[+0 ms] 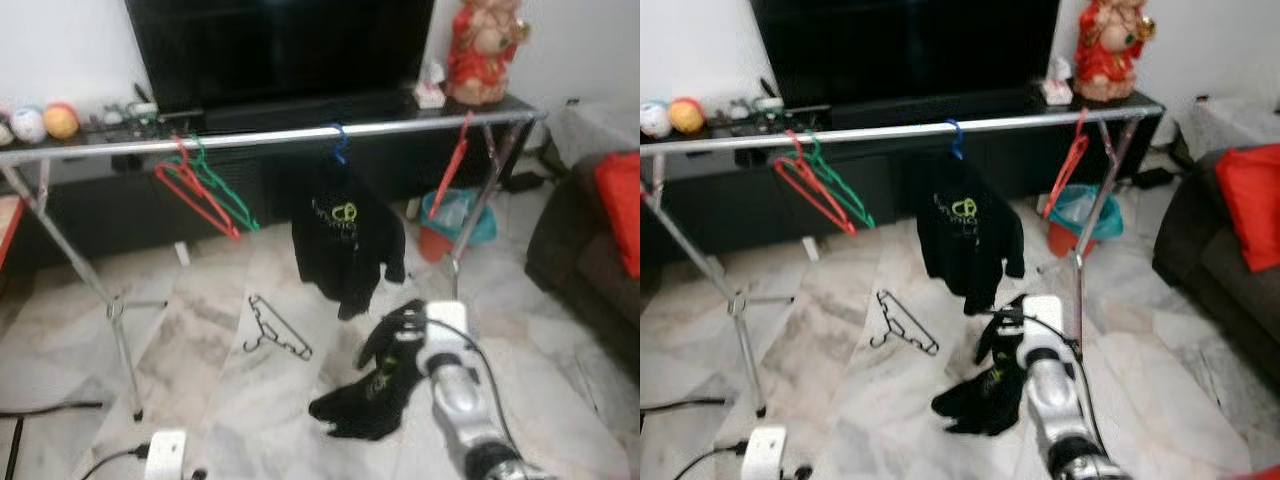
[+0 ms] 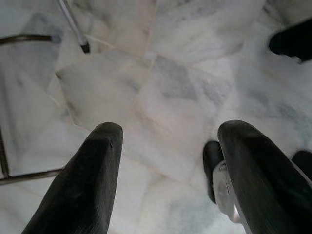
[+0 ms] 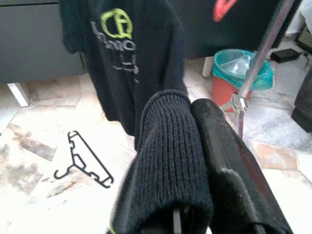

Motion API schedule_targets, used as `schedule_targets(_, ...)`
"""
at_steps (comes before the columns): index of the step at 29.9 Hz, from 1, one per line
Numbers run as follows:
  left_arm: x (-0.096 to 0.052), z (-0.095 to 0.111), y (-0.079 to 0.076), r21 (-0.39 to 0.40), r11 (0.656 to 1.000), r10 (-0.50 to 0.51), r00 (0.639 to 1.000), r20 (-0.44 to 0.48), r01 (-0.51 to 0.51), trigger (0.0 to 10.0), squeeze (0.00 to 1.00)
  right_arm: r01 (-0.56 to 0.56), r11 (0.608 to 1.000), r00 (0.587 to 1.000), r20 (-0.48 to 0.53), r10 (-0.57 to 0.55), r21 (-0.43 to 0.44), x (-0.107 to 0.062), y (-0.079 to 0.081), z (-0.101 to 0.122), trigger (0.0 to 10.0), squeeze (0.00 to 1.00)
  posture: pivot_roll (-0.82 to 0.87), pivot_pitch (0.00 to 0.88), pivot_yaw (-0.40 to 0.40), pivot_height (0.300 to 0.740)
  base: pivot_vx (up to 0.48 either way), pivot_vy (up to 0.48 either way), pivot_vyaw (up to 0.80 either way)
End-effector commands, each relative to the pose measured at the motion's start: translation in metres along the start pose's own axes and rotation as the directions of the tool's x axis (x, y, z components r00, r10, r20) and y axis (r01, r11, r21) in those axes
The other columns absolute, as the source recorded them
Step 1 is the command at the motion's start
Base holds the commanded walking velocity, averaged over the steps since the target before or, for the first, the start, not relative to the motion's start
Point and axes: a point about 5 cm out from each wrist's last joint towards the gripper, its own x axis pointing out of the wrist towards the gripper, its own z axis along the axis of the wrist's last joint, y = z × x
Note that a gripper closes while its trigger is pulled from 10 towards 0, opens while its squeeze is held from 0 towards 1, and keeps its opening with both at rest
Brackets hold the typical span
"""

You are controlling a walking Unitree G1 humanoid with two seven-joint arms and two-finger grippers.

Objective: Hang hanger

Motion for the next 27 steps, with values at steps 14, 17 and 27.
schedule_targets(14, 0.0008, 0.0018, -0.0063, -0.014, 1.000, -0.011, 1.000, 0.006, 0.011, 10.0, 0.00, 0.017, 0.999, 1.000, 0.011, -0.017, -0.028, 0.0020, -0.0089, 0.0031, 10.0, 0.00, -0.05, 0.000, 0.027, 0.736, 0.275, 0.000, 0.26)
schedule_targets(17, 0.0008, 0.0019, -0.0060, -0.012, 1.000, -0.011, 1.000, 0.006, 0.011, 10.0, 0.00, 0.028, 0.999, 1.000, -0.013, -0.028, -0.022, 0.0010, -0.0109, -0.0005, 10.0, 0.00, -0.05, 0.000, 0.029, 0.736, 0.276, 0.000, 0.43)
schedule_targets(27, 0.0008, 0.0018, -0.0058, -0.009, 1.000, -0.012, 1.000, 0.005, 0.012, 10.0, 0.00, -0.007, 1.000, 1.000, -0.030, 0.007, -0.021, 0.0007, -0.0059, -0.0024, 10.0, 0.00, -0.05, 0.000, 0.030, 0.736, 0.276, 0.000, 0.00)
